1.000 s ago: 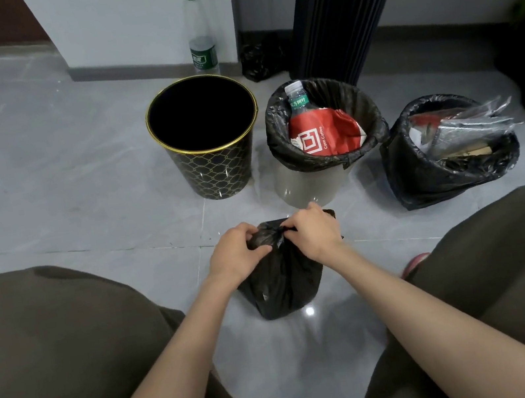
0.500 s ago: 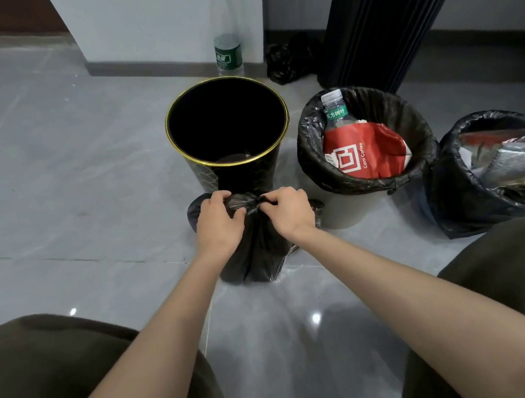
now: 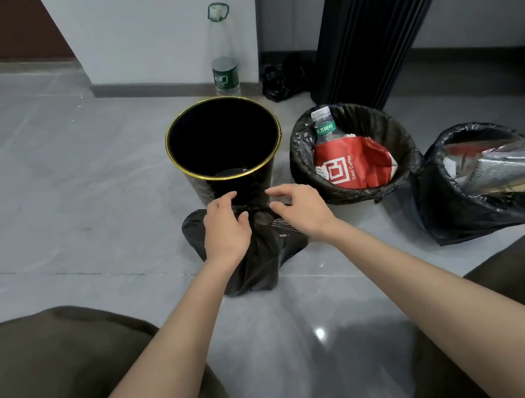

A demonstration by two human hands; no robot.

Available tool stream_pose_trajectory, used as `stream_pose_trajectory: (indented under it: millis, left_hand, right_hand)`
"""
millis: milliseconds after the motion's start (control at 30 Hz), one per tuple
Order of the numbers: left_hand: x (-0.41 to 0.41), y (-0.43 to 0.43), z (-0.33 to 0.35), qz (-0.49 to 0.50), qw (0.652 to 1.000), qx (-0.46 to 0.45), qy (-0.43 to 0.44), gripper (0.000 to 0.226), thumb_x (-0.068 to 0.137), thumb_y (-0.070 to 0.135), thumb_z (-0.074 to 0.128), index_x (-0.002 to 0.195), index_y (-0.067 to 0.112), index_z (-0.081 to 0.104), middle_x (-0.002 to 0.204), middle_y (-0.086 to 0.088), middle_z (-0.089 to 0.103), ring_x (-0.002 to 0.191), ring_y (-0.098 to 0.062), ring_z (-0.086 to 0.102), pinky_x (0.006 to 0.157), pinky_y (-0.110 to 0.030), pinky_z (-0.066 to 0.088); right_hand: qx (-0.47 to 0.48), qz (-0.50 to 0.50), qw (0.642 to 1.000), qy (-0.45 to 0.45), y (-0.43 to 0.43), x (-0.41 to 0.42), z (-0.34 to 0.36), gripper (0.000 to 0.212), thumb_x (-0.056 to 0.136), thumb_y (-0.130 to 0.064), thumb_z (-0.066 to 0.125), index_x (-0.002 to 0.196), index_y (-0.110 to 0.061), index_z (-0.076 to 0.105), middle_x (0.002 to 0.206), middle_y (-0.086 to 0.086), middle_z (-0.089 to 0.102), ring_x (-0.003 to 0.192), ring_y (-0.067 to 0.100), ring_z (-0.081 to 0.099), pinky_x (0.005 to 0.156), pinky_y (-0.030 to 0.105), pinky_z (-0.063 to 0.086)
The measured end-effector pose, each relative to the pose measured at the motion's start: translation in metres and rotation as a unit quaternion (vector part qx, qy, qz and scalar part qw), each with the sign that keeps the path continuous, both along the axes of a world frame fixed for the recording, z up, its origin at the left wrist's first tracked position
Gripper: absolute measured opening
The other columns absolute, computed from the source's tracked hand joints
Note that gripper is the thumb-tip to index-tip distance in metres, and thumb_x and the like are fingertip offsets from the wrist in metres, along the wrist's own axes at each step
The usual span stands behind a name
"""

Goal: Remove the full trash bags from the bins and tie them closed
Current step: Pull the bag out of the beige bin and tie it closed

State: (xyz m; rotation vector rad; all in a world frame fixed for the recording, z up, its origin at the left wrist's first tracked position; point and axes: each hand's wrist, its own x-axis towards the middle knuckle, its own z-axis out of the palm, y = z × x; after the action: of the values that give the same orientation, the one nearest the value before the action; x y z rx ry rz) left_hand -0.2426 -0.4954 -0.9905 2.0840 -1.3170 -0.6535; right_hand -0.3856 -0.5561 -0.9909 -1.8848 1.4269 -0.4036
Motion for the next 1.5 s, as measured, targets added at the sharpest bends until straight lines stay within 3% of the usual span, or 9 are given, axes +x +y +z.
stream_pose_trajectory:
  millis: [133,367,467,600,733,1000,1267,1433,1500]
  left_hand:
    - [-0.027,-0.004,0.024,-0.047,0.999,-0.021,0.005,0.046,0.094,0.020,0.053,0.138,0.020,0.041,0.140,-0.007,0.045,0.130,-0.025,0.040,0.103,-0.038,0.037]
    - [-0.079,-0.015,0.065,-0.173,0.984,-0.013,0.042,0.044,0.095,0.019,0.051,0.138,0.018,0.042,0.134,-0.006,0.052,0.121,-0.023,0.050,0.102,-0.035,0.041]
    - [-0.092,-0.020,0.073,-0.194,0.978,0.028,0.074,0.041,0.095,0.020,0.050,0.136,0.018,0.045,0.124,-0.004,0.058,0.112,-0.019,0.055,0.094,-0.028,0.043]
    - [-0.107,-0.030,0.067,-0.139,0.966,0.107,0.188,0.038,0.095,0.020,0.050,0.133,0.020,0.050,0.114,-0.002,0.060,0.103,-0.017,0.056,0.089,-0.030,0.047]
    - [-0.122,-0.043,0.052,-0.035,0.917,0.187,0.351,0.033,0.097,0.018,0.048,0.130,0.020,0.051,0.122,-0.002,0.061,0.103,-0.019,0.059,0.083,-0.032,0.049]
    - [-0.134,-0.058,0.021,0.030,0.848,0.254,0.465,0.037,0.100,0.018,0.041,0.137,0.016,0.043,0.131,-0.004,0.058,0.119,-0.026,0.054,0.093,-0.037,0.044]
    - [-0.150,-0.057,0.005,0.109,0.738,0.270,0.608,0.041,0.101,0.029,0.039,0.137,0.011,0.036,0.139,-0.012,0.048,0.129,-0.033,0.045,0.093,-0.043,0.041]
    - [-0.156,-0.060,0.006,0.153,0.642,0.226,0.717,0.032,0.099,0.033,0.041,0.104,0.003,0.051,0.133,-0.009,0.054,0.127,-0.023,0.049,0.095,-0.042,0.041]
    - [-0.159,-0.057,0.007,0.168,0.621,0.216,0.734,0.028,0.098,0.031,0.045,0.104,0.004,0.052,0.129,-0.006,0.055,0.128,-0.020,0.048,0.094,-0.042,0.041]
  right_hand:
    - [-0.057,-0.005,0.998,0.024,0.006,-0.045,0.029,0.033,0.089,-0.019,0.057,0.121,-0.020,0.064,0.123,-0.002,0.064,0.115,0.017,0.057,0.098,0.036,0.046]
    - [-0.019,-0.096,0.992,0.077,0.018,-0.123,0.044,0.037,0.082,-0.015,0.054,0.116,-0.022,0.067,0.117,0.001,0.068,0.111,0.021,0.060,0.094,0.033,0.048]
    - [0.054,-0.235,0.970,-0.003,0.020,-0.143,0.040,0.031,0.087,-0.016,0.056,0.116,-0.012,0.065,0.111,0.007,0.067,0.101,0.021,0.060,0.089,0.032,0.047]
    - [0.233,-0.367,0.870,-0.232,0.013,-0.155,0.031,0.019,0.093,-0.015,0.054,0.110,-0.009,0.059,0.100,0.005,0.056,0.077,0.018,0.054,0.078,0.034,0.046]
    - [0.324,-0.390,0.791,-0.342,-0.003,-0.156,0.014,0.017,0.096,-0.022,0.053,0.109,-0.012,0.054,0.109,0.003,0.057,0.079,0.019,0.055,0.085,0.036,0.045]
    - [0.376,-0.415,0.725,-0.401,-0.020,-0.148,-0.001,0.014,0.092,-0.022,0.061,0.083,-0.013,0.056,0.087,0.002,0.059,0.077,0.017,0.057,0.078,0.032,0.048]
    - [0.269,-0.456,0.756,-0.386,-0.007,-0.154,0.009,0.015,0.086,-0.010,0.067,0.078,-0.012,0.055,0.068,0.003,0.057,0.057,0.009,0.053,0.062,0.021,0.050]
    - [0.267,-0.455,0.766,-0.366,0.002,-0.166,0.030,0.015,0.086,-0.007,0.067,0.076,-0.011,0.057,0.063,0.002,0.053,0.053,0.007,0.049,0.054,0.015,0.048]
    - [0.286,-0.468,0.756,-0.358,0.009,-0.174,0.033,0.017,0.085,-0.007,0.068,0.074,-0.012,0.056,0.062,0.001,0.054,0.052,0.006,0.048,0.052,0.016,0.046]
